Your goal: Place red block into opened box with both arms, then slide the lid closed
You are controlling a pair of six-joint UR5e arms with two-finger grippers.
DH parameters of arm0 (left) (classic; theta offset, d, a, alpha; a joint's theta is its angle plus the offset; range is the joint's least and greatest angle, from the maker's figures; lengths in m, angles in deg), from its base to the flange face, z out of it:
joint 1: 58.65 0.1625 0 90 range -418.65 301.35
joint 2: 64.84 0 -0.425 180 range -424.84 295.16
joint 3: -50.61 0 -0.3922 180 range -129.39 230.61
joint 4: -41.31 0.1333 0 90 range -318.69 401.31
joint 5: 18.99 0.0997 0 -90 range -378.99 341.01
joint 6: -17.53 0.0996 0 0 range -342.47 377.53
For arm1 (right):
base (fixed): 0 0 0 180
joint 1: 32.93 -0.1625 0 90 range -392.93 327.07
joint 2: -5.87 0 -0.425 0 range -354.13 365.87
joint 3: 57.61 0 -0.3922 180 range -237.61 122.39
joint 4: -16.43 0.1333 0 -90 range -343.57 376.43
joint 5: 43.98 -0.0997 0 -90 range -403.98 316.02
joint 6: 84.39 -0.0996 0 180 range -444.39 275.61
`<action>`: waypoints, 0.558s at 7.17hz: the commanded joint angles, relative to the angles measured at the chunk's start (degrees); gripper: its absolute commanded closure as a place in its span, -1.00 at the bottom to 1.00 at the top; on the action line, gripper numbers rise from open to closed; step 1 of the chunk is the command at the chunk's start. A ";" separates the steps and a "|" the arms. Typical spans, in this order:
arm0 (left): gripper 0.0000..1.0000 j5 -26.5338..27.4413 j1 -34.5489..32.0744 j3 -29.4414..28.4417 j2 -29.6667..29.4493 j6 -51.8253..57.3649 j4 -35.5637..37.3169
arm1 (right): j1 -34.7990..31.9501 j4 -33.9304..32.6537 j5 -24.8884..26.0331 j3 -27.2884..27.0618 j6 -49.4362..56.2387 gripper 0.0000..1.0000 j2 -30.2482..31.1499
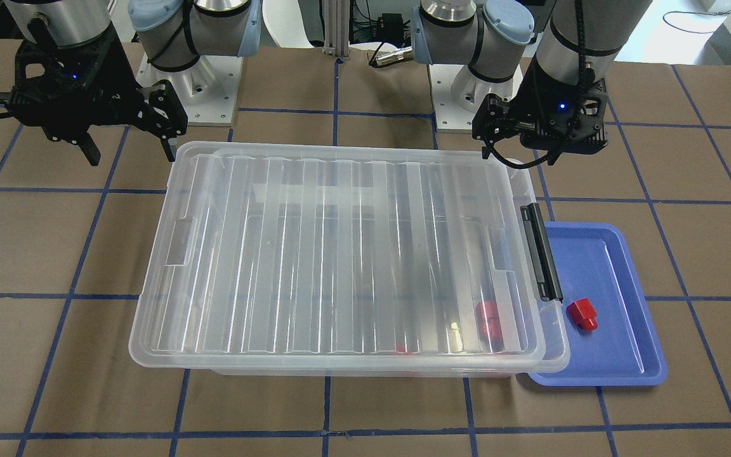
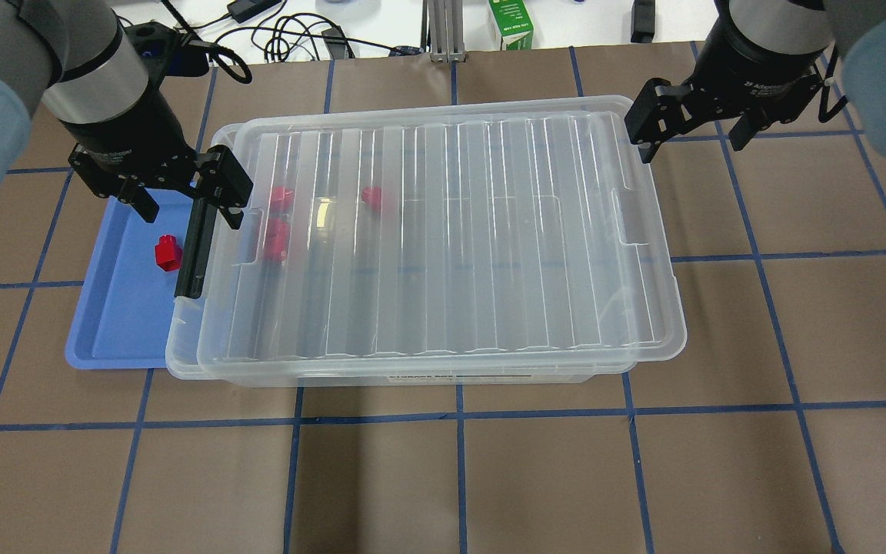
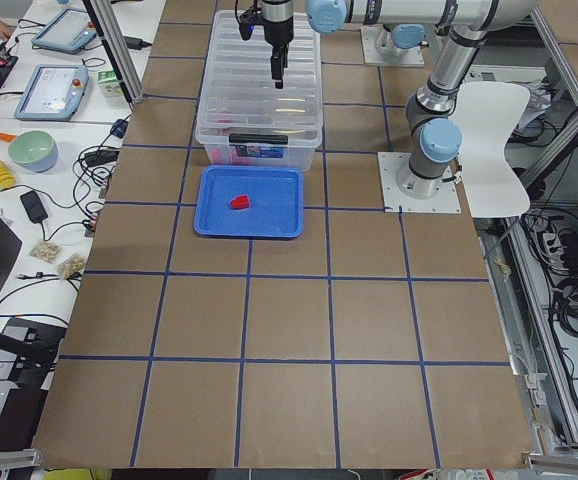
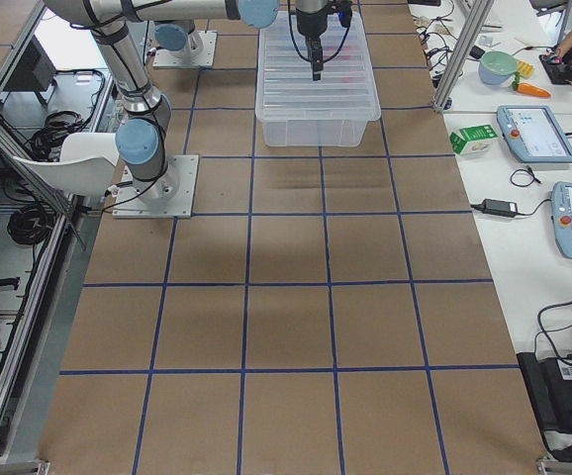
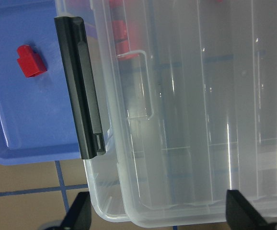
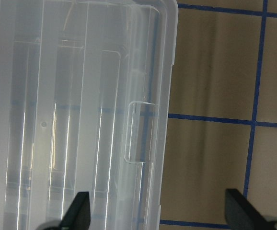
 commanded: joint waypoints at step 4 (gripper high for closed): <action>-1.00 0.00 0.00 0.00 0.01 0.00 0.00 | 0.09 -0.32 0.06 0.00 -0.17 -1.00 0.00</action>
